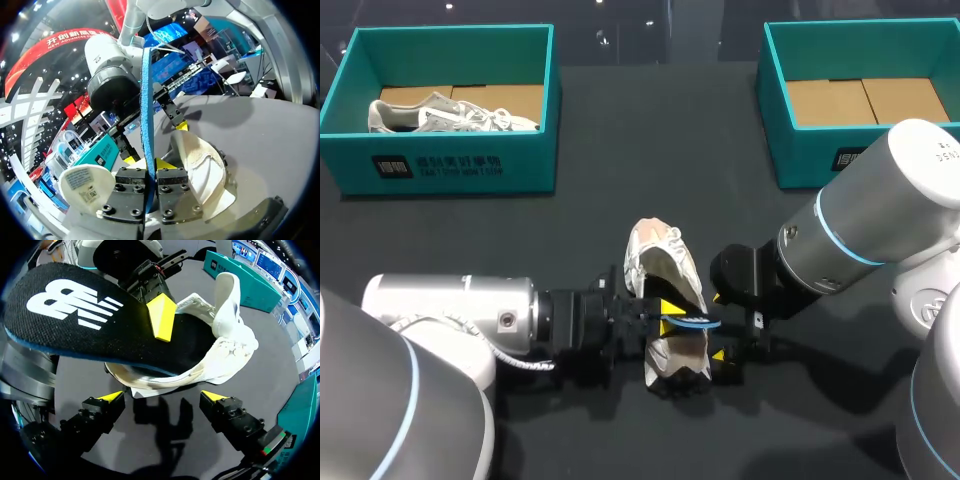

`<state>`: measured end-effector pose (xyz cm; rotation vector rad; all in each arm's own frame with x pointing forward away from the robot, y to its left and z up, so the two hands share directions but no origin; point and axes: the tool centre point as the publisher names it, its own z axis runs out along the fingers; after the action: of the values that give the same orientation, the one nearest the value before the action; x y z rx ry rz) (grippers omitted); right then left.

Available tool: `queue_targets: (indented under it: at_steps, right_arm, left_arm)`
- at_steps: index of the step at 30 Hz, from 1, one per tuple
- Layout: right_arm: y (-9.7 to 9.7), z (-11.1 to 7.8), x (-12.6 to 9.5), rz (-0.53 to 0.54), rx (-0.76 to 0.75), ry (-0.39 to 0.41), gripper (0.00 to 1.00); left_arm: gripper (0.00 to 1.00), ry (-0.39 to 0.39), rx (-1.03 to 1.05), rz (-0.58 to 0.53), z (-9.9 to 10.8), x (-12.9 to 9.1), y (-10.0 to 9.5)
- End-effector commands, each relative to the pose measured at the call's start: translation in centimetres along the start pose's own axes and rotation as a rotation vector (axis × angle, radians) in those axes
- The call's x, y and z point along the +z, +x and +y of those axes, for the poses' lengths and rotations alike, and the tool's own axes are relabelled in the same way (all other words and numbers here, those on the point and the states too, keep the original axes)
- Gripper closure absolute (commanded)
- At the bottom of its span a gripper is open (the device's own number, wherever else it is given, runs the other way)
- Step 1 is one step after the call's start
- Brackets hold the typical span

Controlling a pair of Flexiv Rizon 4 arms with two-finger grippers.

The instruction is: Take the shoe out of the shoebox, open the shoe tongue, remove and reinsert the insole, then place the shoe into the shoebox

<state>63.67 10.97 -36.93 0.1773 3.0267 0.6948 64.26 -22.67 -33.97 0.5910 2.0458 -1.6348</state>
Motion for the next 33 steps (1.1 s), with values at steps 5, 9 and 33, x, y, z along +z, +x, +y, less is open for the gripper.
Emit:
queue_targets:
  at_steps: [5,9,33]
  right_arm:
    - [0.1,0.0,-0.1,-0.002,0.000,-0.001,0.00]
    - [0.1,0.0,-0.1,-0.002,0.000,-0.001,0.00]
    - [0.1,0.0,-0.1,-0.002,0.000,-0.001,0.00]
  left_arm:
    - [1.00,-0.026,-0.006,0.000,1.7,0.3,-0.2]
    - [1.00,-0.025,-0.014,-0.003,1.3,-0.1,0.0]
    - [0.62,0.060,0.030,-0.002,-3.8,0.8,0.4]
